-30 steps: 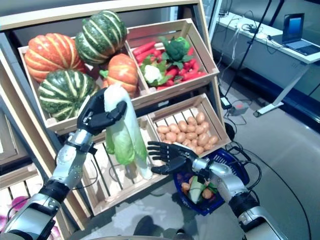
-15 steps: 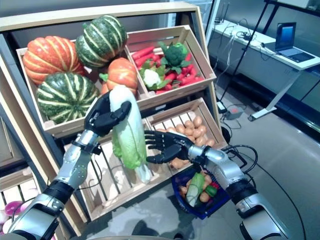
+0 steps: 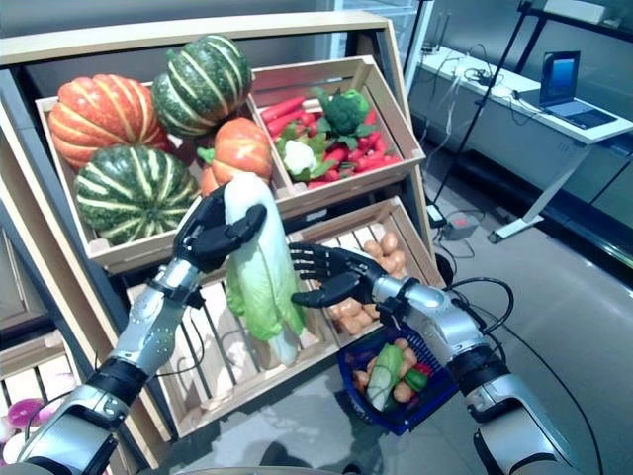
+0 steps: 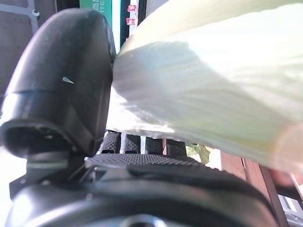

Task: Put vegetables into the basket

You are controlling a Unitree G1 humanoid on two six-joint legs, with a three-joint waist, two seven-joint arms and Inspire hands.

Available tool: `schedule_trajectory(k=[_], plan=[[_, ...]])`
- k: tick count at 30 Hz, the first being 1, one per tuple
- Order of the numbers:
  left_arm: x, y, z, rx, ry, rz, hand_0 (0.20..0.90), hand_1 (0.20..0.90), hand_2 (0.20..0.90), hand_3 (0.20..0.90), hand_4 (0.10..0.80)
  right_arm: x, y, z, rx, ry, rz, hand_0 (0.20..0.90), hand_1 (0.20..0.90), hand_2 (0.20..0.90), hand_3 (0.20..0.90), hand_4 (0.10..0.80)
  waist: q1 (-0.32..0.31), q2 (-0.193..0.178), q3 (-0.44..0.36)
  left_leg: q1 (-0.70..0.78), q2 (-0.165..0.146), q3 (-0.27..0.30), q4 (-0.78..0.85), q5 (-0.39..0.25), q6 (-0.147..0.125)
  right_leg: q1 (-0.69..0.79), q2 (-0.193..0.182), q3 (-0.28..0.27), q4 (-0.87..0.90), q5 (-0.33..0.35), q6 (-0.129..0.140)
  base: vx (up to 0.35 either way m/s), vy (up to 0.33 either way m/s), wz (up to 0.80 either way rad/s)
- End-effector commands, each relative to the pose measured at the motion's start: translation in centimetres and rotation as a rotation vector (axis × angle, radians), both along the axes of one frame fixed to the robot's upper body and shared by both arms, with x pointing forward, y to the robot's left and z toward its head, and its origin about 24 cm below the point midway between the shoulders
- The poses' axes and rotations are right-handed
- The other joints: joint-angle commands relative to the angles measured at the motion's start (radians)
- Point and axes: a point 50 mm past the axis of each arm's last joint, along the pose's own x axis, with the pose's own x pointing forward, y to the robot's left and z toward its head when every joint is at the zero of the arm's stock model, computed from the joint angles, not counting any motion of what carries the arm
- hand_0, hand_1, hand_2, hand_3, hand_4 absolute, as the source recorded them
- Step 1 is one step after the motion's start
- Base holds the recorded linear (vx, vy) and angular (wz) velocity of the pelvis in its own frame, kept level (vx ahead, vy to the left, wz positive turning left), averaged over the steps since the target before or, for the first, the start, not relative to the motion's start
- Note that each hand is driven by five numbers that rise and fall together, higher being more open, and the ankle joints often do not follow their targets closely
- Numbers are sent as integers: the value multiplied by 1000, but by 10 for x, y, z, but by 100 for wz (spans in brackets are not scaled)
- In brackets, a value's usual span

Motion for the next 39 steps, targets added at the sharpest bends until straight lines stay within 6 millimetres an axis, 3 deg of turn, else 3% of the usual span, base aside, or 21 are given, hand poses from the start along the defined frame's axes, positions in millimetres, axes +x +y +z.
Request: schedule_trajectory(k=[1, 14, 22, 28, 29, 30, 39], plan=[[7, -26, 46, -82, -197, -112, 300, 300, 300, 300, 400, 22, 41, 56, 170, -144, 115, 900, 900, 900, 900, 800, 4, -33, -62, -29, -14, -36, 1, -11, 13, 39, -49, 7, 3, -13, -6, 0, 0, 0], [2, -65, 45, -164, -170, -347, 300, 300, 300, 300, 400, 12, 75, 29, 292, 127, 381, 900, 900, 900, 900, 800, 34, -35, -71, -22, -20, -61, 1, -20, 12, 60, -57, -10, 6, -22, -7, 8, 0, 3], [-12, -94, 24, -373, -24, -612, 300, 300, 300, 300, 400, 13, 88, 42, 420, 117, 517, 900, 900, 900, 900, 800, 52, -35, -83, -22, -21, -69, 1, -26, 13, 63, -57, -13, 3, -22, -9, 30, 2, 8], [-25, -111, 8, -449, 48, -724, 300, 300, 300, 300, 400, 21, 95, 63, 555, 52, 491, 900, 900, 900, 900, 800, 55, -38, -85, -25, -22, -71, 1, -27, 13, 61, -55, -10, 3, -21, -10, 3, 0, 1], [-26, -113, 6, -457, 56, -731, 300, 300, 300, 300, 400, 23, 95, 65, 565, 49, 478, 691, 691, 691, 691, 660, 55, -38, -85, -25, -22, -72, 1, -29, 14, 60, -55, -10, 3, -21, -10, 0, 0, 0], [-27, -114, 5, -460, 61, -733, 300, 300, 300, 300, 400, 24, 94, 66, 565, 44, 459, 300, 300, 300, 300, 400, 56, -38, -86, -26, -23, -72, 1, -29, 14, 59, -55, -9, 3, -20, -10, 0, 0, 0], [-25, -109, 6, -432, 58, -699, 300, 300, 300, 300, 400, 33, 81, 60, 538, 39, 301, 300, 300, 300, 300, 400, 50, -35, -85, -24, -20, -67, 1, -27, 15, 56, -57, -6, 1, -16, -10, 0, 0, 0]])
